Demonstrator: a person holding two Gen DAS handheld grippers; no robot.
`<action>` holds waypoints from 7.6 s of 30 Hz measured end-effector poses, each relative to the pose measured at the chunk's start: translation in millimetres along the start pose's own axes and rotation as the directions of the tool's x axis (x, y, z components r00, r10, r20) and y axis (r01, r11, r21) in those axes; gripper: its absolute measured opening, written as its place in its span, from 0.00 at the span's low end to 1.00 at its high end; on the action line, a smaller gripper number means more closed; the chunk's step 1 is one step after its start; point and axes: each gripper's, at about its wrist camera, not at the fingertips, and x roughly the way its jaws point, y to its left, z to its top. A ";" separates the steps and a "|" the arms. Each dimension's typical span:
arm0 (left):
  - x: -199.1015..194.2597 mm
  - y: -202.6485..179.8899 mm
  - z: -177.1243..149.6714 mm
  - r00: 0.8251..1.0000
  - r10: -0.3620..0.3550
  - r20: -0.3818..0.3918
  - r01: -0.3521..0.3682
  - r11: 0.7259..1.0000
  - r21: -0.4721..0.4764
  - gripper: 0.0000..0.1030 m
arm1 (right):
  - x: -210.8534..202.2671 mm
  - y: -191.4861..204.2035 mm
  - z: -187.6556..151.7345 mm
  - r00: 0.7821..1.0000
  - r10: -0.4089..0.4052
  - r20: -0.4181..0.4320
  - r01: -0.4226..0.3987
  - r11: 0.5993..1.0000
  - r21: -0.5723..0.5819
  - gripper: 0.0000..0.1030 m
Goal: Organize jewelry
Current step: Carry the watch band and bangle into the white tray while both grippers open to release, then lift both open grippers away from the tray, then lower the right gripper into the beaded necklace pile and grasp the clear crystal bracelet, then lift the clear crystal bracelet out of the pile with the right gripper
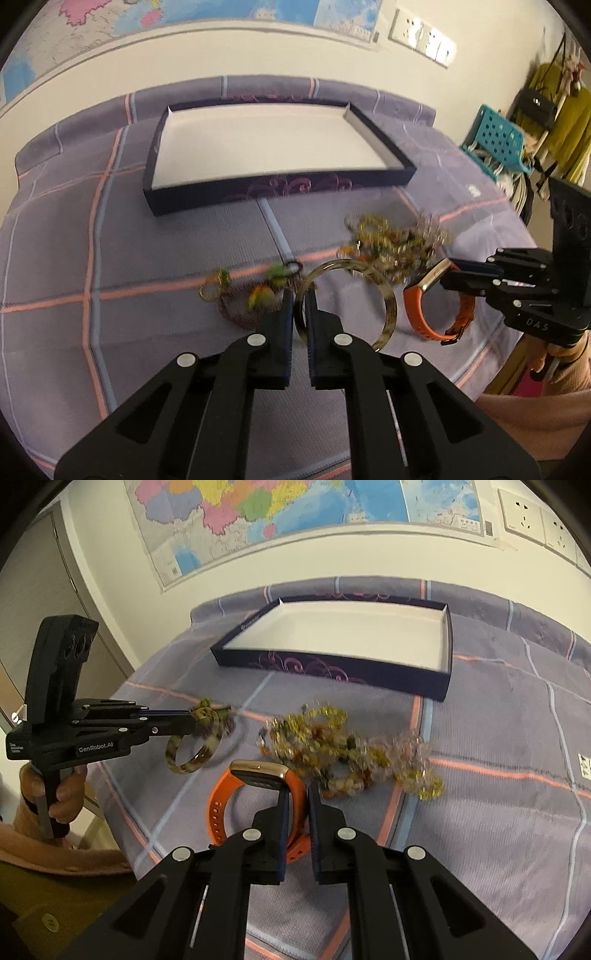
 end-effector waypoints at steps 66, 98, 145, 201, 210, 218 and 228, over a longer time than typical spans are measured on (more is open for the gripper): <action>83.2 87.4 113.2 0.994 0.102 -0.032 -0.104 0.992 -0.074 0.45 | 51.6 -93.6 136.8 0.989 -0.128 0.077 0.118 0.985 0.125 0.50; 35.9 51.3 74.7 0.988 0.129 0.083 -0.123 0.990 -0.075 0.67 | 7.8 -61.4 93.2 0.988 -0.071 0.140 0.070 0.997 0.017 0.67; -1.7 39.6 3.9 0.989 0.081 0.125 -0.070 0.994 -0.089 0.72 | 38.1 -8.1 43.3 0.995 0.072 -0.065 -0.079 0.991 -0.110 0.00; 3.1 32.1 -1.5 0.992 0.055 0.110 -0.048 0.997 -0.068 0.73 | 3.5 -66.0 38.9 0.996 -0.087 -0.012 0.088 0.995 0.043 0.41; 2.4 26.5 -1.4 0.993 0.043 0.111 -0.037 0.998 -0.060 0.73 | 9.9 -83.3 37.3 0.999 -0.022 -0.026 0.025 0.995 0.101 0.15; 12.1 -28.5 15.0 0.992 -0.056 0.115 0.045 0.995 0.094 0.73 | -33.6 -84.8 30.8 0.998 0.000 0.066 -0.009 0.990 0.140 0.08; 32.4 -63.7 27.3 0.990 -0.108 0.090 0.092 0.982 0.165 0.73 | -81.7 -71.8 49.2 0.974 0.058 0.219 -0.083 0.991 0.109 0.08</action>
